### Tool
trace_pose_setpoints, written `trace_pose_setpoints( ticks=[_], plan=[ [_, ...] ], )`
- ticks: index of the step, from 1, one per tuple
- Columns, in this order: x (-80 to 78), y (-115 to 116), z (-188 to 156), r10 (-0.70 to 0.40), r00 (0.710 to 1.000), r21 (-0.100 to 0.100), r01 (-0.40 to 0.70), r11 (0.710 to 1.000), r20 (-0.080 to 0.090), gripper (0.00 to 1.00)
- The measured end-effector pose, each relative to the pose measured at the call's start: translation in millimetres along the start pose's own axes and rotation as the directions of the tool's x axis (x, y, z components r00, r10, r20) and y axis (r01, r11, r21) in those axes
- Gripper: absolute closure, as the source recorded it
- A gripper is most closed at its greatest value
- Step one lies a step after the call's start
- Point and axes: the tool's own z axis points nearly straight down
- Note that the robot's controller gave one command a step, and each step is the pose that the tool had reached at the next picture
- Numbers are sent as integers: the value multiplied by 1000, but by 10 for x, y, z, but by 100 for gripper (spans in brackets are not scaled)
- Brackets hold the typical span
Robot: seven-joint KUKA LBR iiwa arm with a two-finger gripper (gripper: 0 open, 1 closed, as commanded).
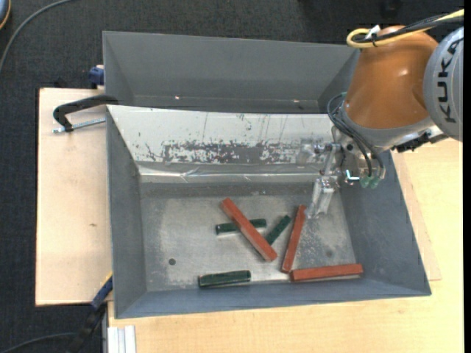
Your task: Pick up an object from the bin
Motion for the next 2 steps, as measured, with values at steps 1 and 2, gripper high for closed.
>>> trace_pose_setpoints(
  ticks=[1,2],
  plan=[
    [479,-32,1275,-167,986,0,167,986,2,0],
    [539,349,1313,-624,781,6,624,781,7,0]
  ],
)
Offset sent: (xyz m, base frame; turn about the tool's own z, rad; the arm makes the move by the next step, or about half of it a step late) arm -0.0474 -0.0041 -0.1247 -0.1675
